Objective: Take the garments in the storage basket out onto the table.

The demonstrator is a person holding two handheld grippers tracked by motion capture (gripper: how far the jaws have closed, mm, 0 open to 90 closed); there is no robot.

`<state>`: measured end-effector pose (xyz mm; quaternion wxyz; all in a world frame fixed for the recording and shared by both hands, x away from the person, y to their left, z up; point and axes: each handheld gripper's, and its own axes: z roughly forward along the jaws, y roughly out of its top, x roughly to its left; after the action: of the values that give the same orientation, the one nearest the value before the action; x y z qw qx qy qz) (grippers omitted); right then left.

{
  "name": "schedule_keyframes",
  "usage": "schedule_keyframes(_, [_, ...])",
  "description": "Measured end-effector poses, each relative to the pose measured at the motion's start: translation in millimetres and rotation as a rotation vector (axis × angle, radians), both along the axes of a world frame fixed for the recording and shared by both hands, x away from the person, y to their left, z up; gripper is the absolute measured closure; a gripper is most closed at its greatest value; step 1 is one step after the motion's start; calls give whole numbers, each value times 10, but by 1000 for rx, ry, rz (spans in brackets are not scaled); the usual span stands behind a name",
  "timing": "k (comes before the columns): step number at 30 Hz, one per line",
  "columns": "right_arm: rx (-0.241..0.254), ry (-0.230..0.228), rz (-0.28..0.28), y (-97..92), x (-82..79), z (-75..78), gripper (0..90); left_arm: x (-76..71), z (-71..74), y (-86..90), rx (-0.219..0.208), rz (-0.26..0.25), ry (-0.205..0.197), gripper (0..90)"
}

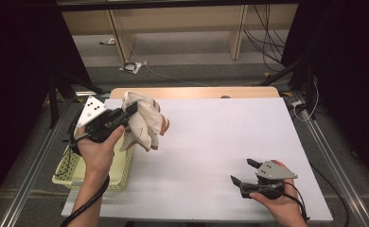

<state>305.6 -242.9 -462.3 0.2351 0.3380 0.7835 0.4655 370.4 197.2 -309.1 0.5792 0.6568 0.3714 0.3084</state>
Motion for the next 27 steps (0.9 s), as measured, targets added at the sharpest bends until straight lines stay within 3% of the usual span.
schedule_keyframes(27, [-3, -2, 2, 1, -3, -1, 191, -13, -30, -158, 4, -49, 5, 834])
